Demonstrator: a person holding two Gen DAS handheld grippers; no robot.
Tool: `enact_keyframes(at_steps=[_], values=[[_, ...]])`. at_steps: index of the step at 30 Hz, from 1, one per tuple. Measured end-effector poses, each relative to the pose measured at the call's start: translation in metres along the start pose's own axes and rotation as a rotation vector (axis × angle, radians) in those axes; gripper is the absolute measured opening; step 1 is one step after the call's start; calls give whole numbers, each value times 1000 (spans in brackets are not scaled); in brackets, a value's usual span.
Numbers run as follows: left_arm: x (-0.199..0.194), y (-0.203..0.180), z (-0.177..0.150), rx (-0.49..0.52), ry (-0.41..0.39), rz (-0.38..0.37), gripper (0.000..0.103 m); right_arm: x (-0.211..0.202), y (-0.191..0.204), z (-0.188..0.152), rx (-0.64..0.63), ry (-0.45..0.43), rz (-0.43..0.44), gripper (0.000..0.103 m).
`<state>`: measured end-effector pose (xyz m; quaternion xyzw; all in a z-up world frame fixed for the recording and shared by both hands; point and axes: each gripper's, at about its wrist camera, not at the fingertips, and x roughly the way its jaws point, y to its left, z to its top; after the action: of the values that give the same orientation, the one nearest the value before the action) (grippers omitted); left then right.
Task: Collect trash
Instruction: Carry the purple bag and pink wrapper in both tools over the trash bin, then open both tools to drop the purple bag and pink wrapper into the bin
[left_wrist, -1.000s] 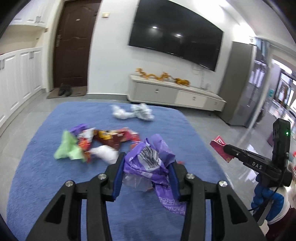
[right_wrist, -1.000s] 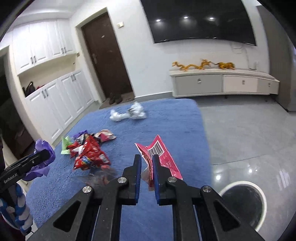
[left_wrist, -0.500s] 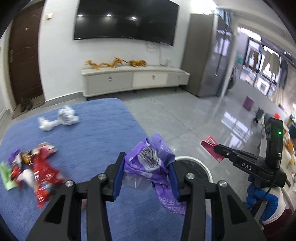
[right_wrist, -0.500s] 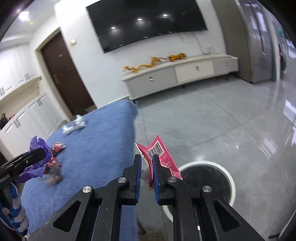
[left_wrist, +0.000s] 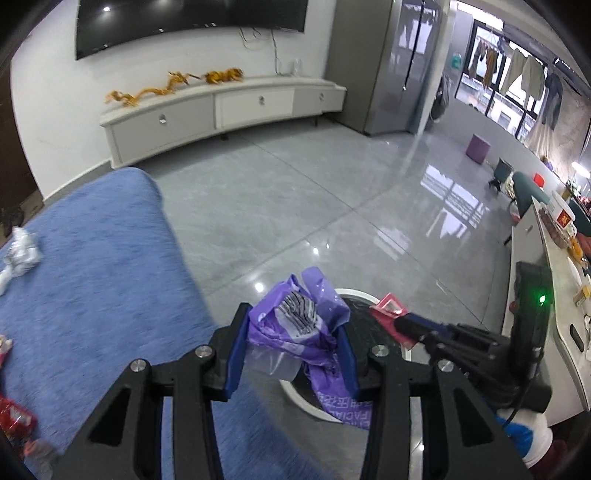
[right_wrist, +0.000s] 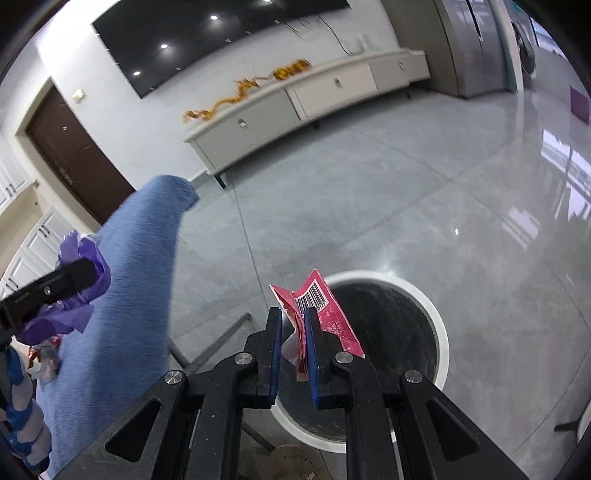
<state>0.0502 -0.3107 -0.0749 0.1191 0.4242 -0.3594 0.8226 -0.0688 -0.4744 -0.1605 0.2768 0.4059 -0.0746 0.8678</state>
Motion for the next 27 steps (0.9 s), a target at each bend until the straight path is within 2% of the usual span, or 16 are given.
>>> enact_keyframes(at_steps=[5,7,9,12,14,22,27], values=[[35,-16,11,11,53,-27,43,19,-17,-2,32,42,-6,17],[43,-22,13,15,66,-39,44,27,-22,-1,34,61,-24,25],[52,-25,17,3,87,-82,48,33,-27,-1,49,70,-31,33],[55,-27,20,-17,104,-128,56,32,-29,-3,63,74,-47,38],[52,-26,22,-25,100,-136,61,29,-31,-2,66,72,-58,38],[22,-14,21,-48,48,-125,62,0,-33,3,80,15,-87,39],[-24,6,17,-54,-40,-69,62,-30,-7,12,33,-43,-85,39]])
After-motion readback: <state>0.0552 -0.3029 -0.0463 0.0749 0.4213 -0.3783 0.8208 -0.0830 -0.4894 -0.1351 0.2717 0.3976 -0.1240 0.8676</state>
